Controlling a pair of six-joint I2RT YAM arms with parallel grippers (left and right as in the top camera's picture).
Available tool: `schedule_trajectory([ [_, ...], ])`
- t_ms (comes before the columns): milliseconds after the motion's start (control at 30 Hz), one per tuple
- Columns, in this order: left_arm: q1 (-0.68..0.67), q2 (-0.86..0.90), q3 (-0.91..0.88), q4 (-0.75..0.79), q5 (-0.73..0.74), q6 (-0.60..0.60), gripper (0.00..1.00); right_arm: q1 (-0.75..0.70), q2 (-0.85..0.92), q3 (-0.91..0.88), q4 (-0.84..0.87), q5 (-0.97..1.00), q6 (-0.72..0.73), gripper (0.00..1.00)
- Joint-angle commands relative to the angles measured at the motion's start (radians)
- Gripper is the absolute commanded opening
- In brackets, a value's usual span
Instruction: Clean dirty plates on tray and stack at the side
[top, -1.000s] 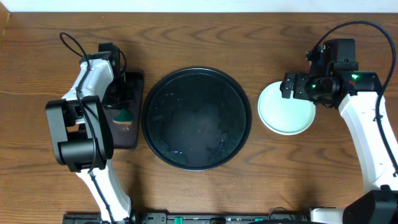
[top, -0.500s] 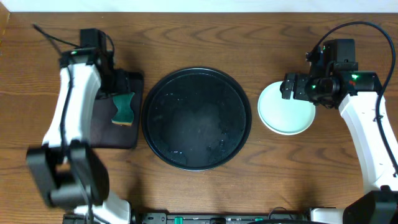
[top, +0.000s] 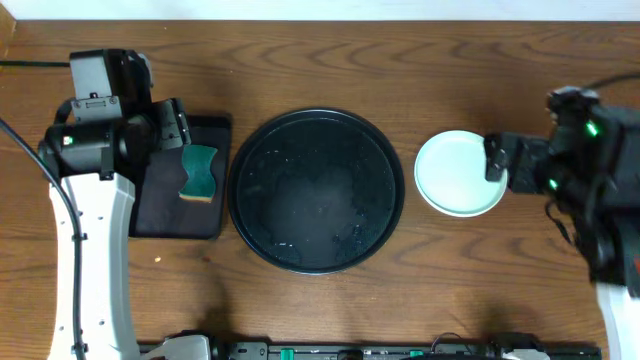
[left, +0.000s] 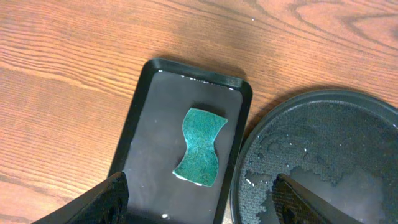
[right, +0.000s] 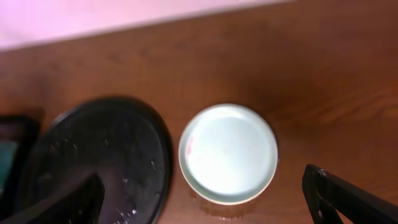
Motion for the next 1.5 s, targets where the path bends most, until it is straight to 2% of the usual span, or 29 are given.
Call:
schedule_trajectory([
  [0, 0.001, -0.003, 0.017, -0.002, -0.002, -0.005, 0.75, 0.002, -0.104, 0.010, -0.006, 0.024, -0.014, 0.99],
  [300, 0.001, -0.002, 0.017, -0.003, -0.002, -0.005, 0.75, 0.002, -0.253, 0.010, -0.015, 0.053, -0.029, 0.99],
  [500, 0.001, -0.002, 0.017, -0.003, -0.002, -0.005, 0.75, 0.002, -0.268, 0.007, -0.055, 0.058, -0.034, 0.99],
  [700, 0.001, -0.002, 0.017, -0.003, -0.002, -0.005, 0.75, -0.005, -0.284, -0.053, 0.003, 0.099, -0.086, 0.99],
  [833, 0.001, -0.002, 0.017, -0.003, -0.002, -0.005, 0.75, -0.005, -0.354, -0.177, 0.126, 0.098, -0.131, 0.99],
  [1067, 0.001, -0.002, 0.017, -0.003, -0.002, -0.005, 0.75, -0.005, -0.576, -0.659, 0.591, -0.003, -0.129, 0.99],
  [1167, 0.001, -0.002, 0.017, -0.003, -0.002, -0.005, 0.75, -0.005, -0.653, -0.808, 0.718, -0.026, -0.129, 0.99],
  [1467, 0.001, -0.002, 0.017, -0.003, -0.002, -0.005, 0.75, -0.005, -0.860, -1.110, 0.907, -0.060, -0.101, 0.99],
])
